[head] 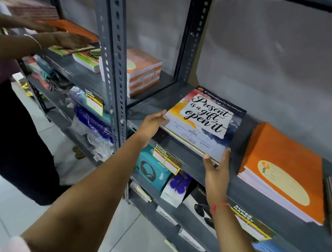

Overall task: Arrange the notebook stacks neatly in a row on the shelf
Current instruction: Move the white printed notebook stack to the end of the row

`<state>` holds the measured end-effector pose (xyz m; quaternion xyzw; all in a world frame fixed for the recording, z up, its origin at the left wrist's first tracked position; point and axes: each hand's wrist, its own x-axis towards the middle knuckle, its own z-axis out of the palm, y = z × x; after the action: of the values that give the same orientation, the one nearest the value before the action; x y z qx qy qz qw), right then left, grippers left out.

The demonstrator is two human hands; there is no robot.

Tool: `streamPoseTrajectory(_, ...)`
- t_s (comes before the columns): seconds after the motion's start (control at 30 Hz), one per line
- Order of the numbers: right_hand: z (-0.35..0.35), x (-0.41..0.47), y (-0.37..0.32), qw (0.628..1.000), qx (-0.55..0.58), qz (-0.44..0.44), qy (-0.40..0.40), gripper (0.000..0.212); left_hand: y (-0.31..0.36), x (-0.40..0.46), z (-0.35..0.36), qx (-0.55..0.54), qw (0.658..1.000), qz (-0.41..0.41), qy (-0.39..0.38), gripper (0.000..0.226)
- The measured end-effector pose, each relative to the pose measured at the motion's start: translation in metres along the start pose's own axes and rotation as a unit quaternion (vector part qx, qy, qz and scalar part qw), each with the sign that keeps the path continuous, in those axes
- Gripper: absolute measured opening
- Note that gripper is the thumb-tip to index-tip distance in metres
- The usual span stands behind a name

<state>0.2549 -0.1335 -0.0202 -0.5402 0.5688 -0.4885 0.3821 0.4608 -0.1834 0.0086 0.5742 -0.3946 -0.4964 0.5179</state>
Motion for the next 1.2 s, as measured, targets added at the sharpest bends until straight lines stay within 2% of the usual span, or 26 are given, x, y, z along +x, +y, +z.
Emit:
streamPoseTrajectory(0.1, -0.012, 0.002, 0.007, 0.999, 0.034, 0.004, -0.014, 0.078, -0.012, 0.001, -0.019, -0.021, 0.995, 0.021, -0.1, 0.061)
streamPoseTrajectory(0.17, -0.017, 0.002, 0.011, 1.0, 0.023, -0.002, -0.016, 0.076, -0.017, 0.001, -0.031, -0.035, 0.989, 0.027, -0.142, 0.062)
streamPoseTrajectory(0.5, -0.011, 0.004, 0.02, 0.999, 0.001, -0.022, 0.028, 0.058, -0.014, 0.01, -0.025, -0.015, 0.998, 0.056, -0.034, 0.048)
streamPoseTrajectory(0.73, -0.01, 0.0, 0.017, 0.997, -0.051, -0.042, 0.043, 0.055, -0.015, 0.014, -0.022, -0.02, 0.998, 0.053, -0.038, 0.046)
streamPoseTrajectory(1.2, -0.006, 0.01, 0.013, 0.99, -0.073, -0.034, 0.117, 0.048, -0.016, 0.016, -0.008, -0.061, 0.994, 0.064, 0.067, 0.041)
